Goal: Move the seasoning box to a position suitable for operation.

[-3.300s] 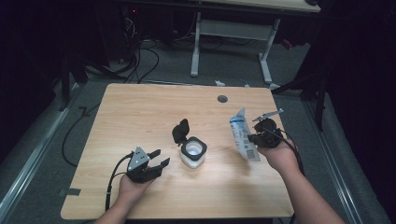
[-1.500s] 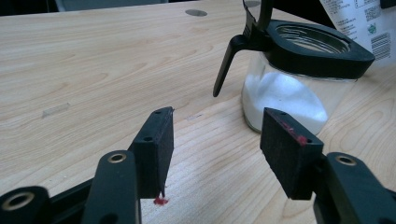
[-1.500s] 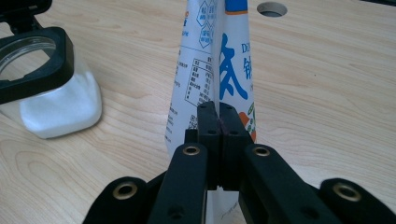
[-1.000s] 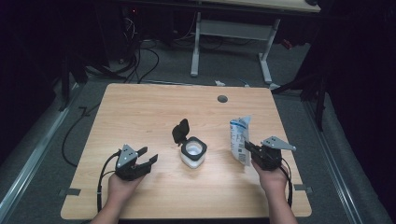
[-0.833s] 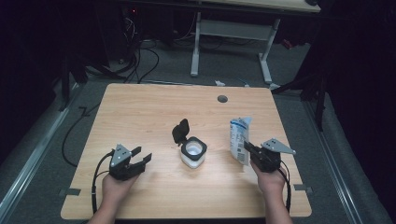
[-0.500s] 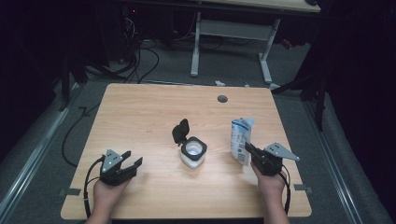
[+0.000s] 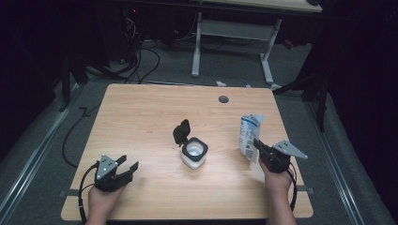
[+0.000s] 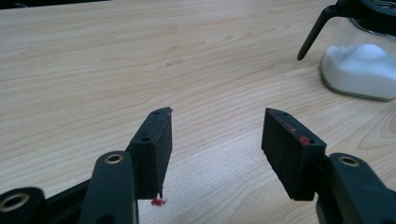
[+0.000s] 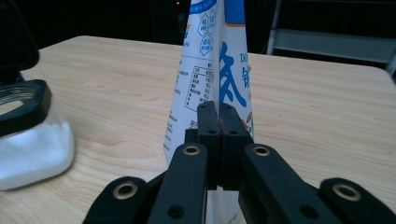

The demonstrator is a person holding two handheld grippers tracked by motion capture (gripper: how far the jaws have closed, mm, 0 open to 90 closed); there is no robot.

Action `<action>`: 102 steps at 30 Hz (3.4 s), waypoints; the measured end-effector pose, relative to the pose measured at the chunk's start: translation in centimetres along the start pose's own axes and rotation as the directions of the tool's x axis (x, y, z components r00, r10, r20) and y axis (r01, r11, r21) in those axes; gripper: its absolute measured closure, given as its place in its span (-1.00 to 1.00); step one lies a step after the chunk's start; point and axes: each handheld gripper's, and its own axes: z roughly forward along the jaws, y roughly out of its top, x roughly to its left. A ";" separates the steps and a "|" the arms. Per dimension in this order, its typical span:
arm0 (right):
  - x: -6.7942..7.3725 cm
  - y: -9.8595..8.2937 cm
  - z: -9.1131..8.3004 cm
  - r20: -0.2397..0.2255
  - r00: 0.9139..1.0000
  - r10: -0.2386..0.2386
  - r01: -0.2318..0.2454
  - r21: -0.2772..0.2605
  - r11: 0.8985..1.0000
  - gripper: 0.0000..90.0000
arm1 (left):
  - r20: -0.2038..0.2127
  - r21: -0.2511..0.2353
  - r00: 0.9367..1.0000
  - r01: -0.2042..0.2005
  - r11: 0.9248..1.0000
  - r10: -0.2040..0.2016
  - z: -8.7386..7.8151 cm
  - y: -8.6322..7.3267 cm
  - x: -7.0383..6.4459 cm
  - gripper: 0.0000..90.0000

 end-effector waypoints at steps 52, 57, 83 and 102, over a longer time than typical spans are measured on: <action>-1.9 -2.3 -0.7 0.052 0.997 0.054 -0.055 0.021 0.998 0.87 | 0.075 -0.008 0.997 -0.031 0.999 0.032 1.2 0.7 -1.1 -0.05; -1.7 -2.3 -0.7 0.055 0.997 0.050 -0.051 0.022 0.998 0.81 | 0.078 -0.007 0.996 -0.032 0.999 0.033 1.3 0.7 -1.1 -0.05; -1.5 -1.9 -0.3 0.064 0.995 0.074 -0.075 0.018 0.997 0.21 | 0.075 -0.001 0.997 -0.034 0.999 0.034 1.3 0.6 -1.1 -0.05; -1.4 -1.5 -0.2 0.083 0.995 0.047 -0.050 0.031 0.998 0.05 | 0.068 0.014 0.997 -0.038 0.999 0.037 1.4 0.7 -1.3 -0.03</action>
